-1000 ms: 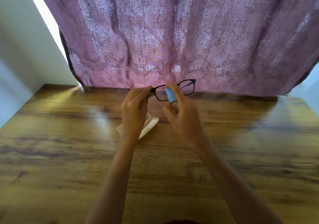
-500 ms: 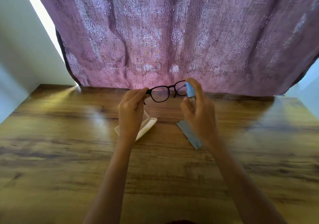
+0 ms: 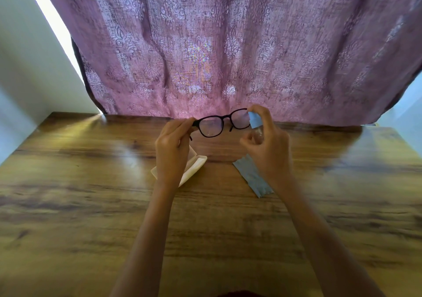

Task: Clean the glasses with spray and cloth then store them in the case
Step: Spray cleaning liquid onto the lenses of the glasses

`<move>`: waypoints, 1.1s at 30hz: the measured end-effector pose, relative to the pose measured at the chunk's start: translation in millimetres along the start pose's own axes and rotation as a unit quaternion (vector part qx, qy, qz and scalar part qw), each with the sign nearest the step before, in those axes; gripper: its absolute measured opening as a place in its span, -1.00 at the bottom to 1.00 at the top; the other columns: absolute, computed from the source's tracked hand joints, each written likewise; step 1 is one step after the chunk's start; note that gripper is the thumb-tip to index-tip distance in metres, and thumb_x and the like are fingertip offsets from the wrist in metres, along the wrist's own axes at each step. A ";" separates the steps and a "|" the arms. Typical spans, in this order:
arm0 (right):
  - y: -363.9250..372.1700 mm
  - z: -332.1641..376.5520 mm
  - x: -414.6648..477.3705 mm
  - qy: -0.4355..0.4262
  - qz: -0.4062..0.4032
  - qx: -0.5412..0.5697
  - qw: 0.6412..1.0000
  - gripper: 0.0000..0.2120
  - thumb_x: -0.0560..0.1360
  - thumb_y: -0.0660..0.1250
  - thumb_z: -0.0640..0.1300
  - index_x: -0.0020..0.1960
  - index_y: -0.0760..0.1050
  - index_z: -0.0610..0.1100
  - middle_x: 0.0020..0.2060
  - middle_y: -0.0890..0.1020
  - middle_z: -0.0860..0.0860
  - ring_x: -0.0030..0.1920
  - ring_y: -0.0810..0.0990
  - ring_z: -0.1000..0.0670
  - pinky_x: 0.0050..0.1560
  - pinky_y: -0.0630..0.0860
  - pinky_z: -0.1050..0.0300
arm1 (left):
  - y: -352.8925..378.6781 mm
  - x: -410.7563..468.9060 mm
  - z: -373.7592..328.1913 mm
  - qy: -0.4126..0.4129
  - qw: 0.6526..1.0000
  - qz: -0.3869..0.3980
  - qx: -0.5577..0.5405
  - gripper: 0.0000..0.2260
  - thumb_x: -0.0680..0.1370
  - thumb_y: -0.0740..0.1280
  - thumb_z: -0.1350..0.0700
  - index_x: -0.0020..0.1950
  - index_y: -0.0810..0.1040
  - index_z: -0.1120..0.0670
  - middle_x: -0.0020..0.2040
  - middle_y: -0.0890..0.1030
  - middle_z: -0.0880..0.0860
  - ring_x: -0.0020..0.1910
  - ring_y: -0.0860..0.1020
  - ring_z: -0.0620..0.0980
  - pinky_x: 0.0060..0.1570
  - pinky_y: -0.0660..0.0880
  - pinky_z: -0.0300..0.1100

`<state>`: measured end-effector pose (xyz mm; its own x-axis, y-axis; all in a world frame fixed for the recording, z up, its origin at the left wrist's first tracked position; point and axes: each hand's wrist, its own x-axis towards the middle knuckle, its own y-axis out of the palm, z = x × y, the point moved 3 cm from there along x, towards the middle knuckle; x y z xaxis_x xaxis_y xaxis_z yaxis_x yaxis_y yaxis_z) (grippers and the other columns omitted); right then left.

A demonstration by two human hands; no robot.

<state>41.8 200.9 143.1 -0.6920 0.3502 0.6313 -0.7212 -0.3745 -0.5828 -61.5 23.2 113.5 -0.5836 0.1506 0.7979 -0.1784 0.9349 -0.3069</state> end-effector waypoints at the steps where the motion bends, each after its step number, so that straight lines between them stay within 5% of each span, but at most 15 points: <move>1: -0.4 0.3 0.5 0.004 -0.013 -0.005 1.000 -0.54 0.35 0.37 -0.30 0.23 0.45 -0.07 -0.50 0.35 0.12 -0.48 0.39 0.07 -0.41 0.45 0.19 | 0.1 -0.1 0.2 -0.001 1.000 -0.001 -0.001 -0.77 0.42 0.38 0.46 0.04 0.64 0.28 -0.16 0.65 0.20 -0.16 0.53 -0.02 -0.18 0.50 -0.14; 9: -3.0 2.6 1.8 0.000 -0.022 -0.004 1.000 -0.50 0.39 0.37 -0.26 0.30 0.40 -0.07 -0.44 0.36 0.15 -0.44 0.39 0.13 -0.38 0.38 0.32 | 0.6 -0.5 1.9 -0.002 1.000 0.002 0.002 -0.78 0.43 0.39 0.41 0.06 0.64 0.27 -0.14 0.66 0.17 -0.14 0.56 -0.02 -0.16 0.53 -0.13; 17: -2.6 -1.3 -0.9 0.010 -0.024 0.012 1.000 -0.50 0.37 0.39 -0.31 0.29 0.43 -0.11 -0.50 0.37 0.13 -0.50 0.38 0.14 -0.39 0.41 0.29 | -0.4 -0.4 -2.9 -0.007 1.000 -0.002 0.013 -0.78 0.41 0.40 0.45 0.03 0.65 0.29 -0.15 0.65 0.18 -0.17 0.52 -0.07 -0.11 0.40 -0.45; 21: -3.9 -4.0 -2.0 0.035 -0.042 0.049 0.997 -0.54 0.38 0.41 -0.24 0.25 0.40 -0.09 -0.49 0.48 0.01 -0.48 0.49 0.05 -0.41 0.45 0.25 | 0.6 -1.7 -3.1 -0.014 1.000 -0.001 0.006 -0.78 0.41 0.39 0.46 0.03 0.65 0.29 -0.13 0.65 0.18 -0.13 0.53 -0.08 -0.10 0.41 -0.44; 27: -4.1 -30.9 -10.4 0.086 -0.068 0.100 0.989 -0.60 0.48 0.16 -0.21 0.31 0.33 -0.07 -0.51 0.34 0.11 -0.54 0.35 0.10 -0.50 0.23 0.38 | 2.8 -4.2 -5.4 -0.021 1.000 -0.004 -0.003 -0.75 0.40 0.38 0.49 0.04 0.64 0.30 -0.07 0.55 -0.02 -0.09 0.48 -0.24 -0.05 0.38 -0.54; 33: 11.9 -88.8 -33.8 0.126 -0.048 0.088 0.987 -0.59 0.62 0.13 -0.19 0.45 0.18 -0.13 -0.41 0.40 0.00 -0.49 0.37 0.07 -0.46 0.33 0.25 | 4.3 -11.0 -5.9 -0.030 1.000 0.002 -0.009 -0.77 0.43 0.38 0.44 0.04 0.65 0.27 -0.07 0.60 0.02 -0.08 0.53 -0.16 -0.05 0.44 -0.44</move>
<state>53.7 260.8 69.3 -0.6231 0.5852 0.5189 -0.7821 -0.4656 -0.4141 -51.2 27.5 106.5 -0.6311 0.1354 0.7638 -0.1622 0.9398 -0.3006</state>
